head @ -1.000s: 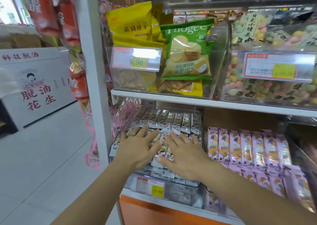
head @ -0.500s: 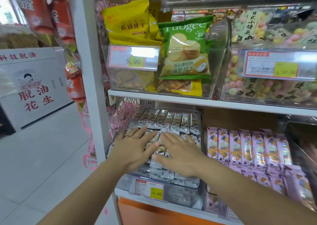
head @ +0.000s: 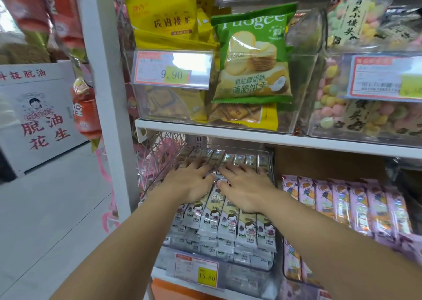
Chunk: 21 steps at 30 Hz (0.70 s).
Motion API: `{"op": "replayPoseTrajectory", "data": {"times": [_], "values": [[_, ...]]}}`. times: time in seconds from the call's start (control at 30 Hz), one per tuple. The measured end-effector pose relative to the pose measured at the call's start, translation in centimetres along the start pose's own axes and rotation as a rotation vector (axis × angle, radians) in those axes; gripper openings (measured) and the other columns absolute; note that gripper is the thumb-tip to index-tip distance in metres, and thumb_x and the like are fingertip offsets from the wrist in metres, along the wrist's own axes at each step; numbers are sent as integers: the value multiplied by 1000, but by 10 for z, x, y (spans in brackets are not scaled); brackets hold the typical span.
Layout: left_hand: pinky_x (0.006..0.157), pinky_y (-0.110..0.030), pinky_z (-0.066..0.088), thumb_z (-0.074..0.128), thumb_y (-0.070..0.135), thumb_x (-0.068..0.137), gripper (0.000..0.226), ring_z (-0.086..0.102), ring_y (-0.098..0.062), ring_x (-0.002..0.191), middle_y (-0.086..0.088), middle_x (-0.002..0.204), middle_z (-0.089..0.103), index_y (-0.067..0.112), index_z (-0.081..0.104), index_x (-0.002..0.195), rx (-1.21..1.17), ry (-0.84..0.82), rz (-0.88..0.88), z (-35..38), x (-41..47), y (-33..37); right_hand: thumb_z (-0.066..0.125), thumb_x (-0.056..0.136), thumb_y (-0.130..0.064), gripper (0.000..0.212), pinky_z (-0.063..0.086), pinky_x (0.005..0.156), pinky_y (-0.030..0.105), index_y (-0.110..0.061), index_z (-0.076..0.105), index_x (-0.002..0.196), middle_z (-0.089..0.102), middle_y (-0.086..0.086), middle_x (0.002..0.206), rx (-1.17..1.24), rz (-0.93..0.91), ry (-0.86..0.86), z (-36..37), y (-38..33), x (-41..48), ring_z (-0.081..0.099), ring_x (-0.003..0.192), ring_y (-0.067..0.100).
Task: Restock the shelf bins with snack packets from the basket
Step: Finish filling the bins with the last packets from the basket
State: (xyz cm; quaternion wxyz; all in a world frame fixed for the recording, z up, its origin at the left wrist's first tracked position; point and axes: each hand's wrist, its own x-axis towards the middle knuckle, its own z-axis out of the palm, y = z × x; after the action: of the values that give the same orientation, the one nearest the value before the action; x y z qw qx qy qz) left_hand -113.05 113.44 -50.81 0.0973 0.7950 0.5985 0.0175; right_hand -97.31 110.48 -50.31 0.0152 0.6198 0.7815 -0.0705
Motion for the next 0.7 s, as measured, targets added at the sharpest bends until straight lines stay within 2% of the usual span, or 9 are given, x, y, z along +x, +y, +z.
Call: {"op": "replayPoseTrajectory", "data": {"times": [0.2, 0.33, 0.5, 0.7], "values": [[118, -48, 8, 16, 47, 100, 51, -4, -21, 147, 9, 160, -4, 42, 6, 149, 9, 22, -20, 1, 1, 2, 10, 97, -54, 59, -1, 115, 55, -30, 6, 152, -2, -9, 160, -22, 57, -25, -4, -3, 8, -3, 147, 21], [117, -50, 7, 16, 48, 99, 52, -6, -22, 147, 9, 160, -7, 43, 3, 149, 16, -2, -29, -1, -2, 3, 10, 97, -57, 62, -5, 116, 54, -31, 2, 152, -9, -9, 160, 13, 41, -6, -6, -2, -3, -10, 147, 21], [117, -49, -5, 18, 44, 100, 53, -9, -20, 147, 8, 160, -4, 39, 3, 150, 102, 74, 61, -6, 3, 14, 8, 96, -60, 65, -7, 117, 47, -29, 1, 152, -13, -6, 159, 30, 63, -56, -1, 2, -20, -14, 146, 22], [116, -53, 0, 14, 42, 101, 52, -3, -14, 147, 13, 159, 2, 31, 12, 151, 45, 16, 41, 1, 17, 21, 10, 97, -55, 63, -3, 118, 46, -26, 6, 153, -9, -6, 160, 1, 68, -35, 3, 5, -12, -11, 146, 24]]}}
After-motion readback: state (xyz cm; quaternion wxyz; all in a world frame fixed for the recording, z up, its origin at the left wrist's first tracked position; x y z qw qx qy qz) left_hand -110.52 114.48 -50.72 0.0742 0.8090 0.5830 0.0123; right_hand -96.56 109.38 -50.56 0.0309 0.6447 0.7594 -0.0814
